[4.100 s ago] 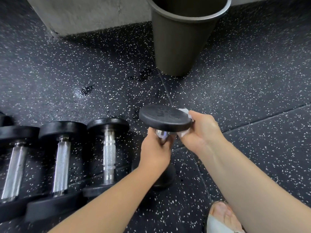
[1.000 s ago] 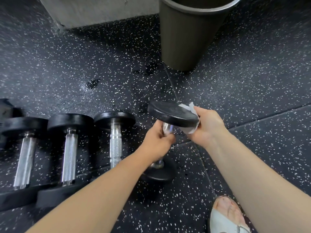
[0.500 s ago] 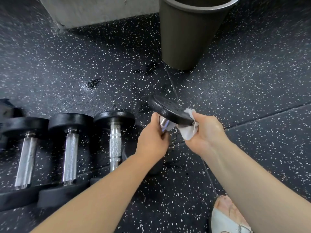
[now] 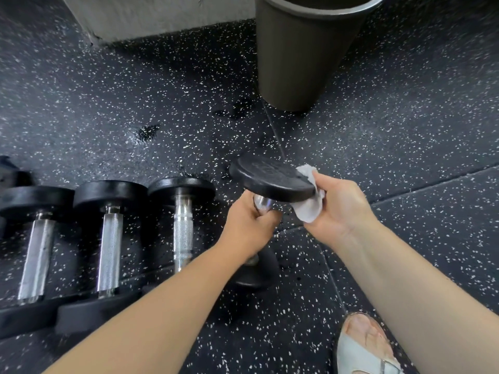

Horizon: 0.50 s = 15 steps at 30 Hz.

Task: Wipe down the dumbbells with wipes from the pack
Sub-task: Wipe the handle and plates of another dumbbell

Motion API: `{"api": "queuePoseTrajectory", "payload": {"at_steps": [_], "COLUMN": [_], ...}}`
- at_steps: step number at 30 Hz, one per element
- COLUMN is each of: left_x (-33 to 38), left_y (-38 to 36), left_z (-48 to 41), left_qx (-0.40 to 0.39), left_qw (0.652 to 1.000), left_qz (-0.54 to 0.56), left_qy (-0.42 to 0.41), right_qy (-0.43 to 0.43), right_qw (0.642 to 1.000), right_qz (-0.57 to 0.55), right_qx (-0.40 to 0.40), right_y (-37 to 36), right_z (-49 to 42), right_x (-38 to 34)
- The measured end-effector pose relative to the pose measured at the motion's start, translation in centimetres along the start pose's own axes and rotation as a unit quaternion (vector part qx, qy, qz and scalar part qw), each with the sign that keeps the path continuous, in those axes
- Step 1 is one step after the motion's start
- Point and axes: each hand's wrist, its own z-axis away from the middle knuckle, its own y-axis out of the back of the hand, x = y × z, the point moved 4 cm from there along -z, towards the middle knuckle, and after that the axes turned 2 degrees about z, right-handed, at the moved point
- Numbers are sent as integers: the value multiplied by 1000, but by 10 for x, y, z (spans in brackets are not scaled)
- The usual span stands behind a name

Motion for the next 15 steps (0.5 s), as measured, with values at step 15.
{"api": "queuePoseTrajectory", "payload": {"at_steps": [15], "left_x": [-1], "left_y": [-17], "left_z": [5], "left_qx": [27], "left_qw": [995], "left_qz": [-99], "left_qy": [-1], "right_qy": [-1], "right_qw": [998], "right_qz": [56], "right_qx": [41], "right_y": [11], "right_z": [-30], "right_x": [-12]}}
